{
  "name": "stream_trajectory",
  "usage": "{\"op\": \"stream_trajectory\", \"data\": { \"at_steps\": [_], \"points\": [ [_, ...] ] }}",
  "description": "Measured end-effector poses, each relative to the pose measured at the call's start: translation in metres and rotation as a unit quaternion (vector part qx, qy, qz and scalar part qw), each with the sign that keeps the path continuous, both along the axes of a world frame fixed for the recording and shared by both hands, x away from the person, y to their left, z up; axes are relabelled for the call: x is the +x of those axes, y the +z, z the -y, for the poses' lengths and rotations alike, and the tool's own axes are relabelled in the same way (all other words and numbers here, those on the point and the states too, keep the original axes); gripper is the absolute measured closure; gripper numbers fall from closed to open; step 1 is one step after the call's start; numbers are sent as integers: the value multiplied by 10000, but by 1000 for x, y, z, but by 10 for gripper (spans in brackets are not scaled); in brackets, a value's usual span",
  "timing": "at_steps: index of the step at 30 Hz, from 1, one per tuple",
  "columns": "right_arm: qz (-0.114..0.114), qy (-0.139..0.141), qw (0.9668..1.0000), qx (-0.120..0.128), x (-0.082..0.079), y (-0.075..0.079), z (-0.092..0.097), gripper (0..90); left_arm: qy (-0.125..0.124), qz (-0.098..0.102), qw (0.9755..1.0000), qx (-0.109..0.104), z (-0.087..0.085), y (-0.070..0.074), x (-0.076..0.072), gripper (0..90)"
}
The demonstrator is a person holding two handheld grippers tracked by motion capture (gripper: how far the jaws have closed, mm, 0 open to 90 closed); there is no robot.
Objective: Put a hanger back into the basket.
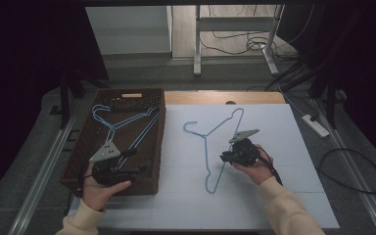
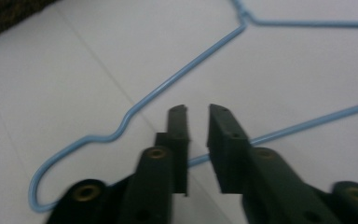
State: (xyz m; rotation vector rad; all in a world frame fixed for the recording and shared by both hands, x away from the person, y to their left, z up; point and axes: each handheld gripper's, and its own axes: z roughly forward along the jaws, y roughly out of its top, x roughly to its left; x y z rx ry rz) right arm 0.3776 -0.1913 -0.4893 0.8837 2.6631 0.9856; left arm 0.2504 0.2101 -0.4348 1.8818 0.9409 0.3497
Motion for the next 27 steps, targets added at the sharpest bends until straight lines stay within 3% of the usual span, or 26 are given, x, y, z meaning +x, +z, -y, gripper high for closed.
{"op": "stream_trajectory", "data": {
  "at_steps": [2, 7, 14, 19, 27],
  "points": [
    [-199, 161, 9996, -76, -2, -4, -7, 900, 5, 0, 10000, 1, 0, 0, 0, 286],
    [-555, 623, 9963, -207, -20, -11, -21, 900, 11, 7, 10000, -10, -1, 1, -1, 286],
    [-809, 1123, 9901, -223, -45, -20, -32, 900, -5, -12, 10000, 7, 1, -1, 0, 287],
    [-935, 1300, 9867, -276, -54, -25, -39, 900, 9, -20, 10000, 6, 0, -1, 0, 288],
    [-1141, 1399, 9835, -56, -60, -28, -40, 900, 7, -23, 10000, 14, 0, -1, 0, 289]
  ]
}}
